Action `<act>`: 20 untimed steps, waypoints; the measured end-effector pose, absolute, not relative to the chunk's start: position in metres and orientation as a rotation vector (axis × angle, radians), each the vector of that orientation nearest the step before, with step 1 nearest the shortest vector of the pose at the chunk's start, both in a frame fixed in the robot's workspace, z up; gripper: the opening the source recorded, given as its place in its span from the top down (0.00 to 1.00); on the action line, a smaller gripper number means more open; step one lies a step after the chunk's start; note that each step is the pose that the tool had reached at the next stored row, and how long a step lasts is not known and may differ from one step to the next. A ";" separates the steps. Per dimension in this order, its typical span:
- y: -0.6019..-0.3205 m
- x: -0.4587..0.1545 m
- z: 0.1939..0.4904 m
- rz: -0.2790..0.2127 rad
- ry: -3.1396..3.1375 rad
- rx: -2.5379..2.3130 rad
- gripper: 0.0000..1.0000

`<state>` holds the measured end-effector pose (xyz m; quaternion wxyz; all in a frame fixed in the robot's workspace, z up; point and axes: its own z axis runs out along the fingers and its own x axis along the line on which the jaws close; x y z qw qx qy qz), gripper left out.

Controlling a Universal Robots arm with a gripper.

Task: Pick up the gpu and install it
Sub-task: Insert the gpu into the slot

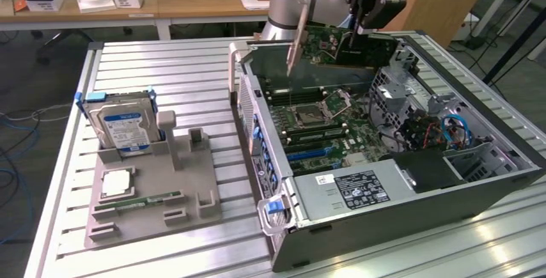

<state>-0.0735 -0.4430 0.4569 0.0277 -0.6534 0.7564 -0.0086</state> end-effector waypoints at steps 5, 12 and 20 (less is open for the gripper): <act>-0.443 -0.073 0.457 -0.024 2.286 -2.072 0.74; -0.443 -0.073 0.457 -0.024 2.264 -2.096 0.74; -0.443 -0.073 0.451 -0.060 2.242 -2.080 0.74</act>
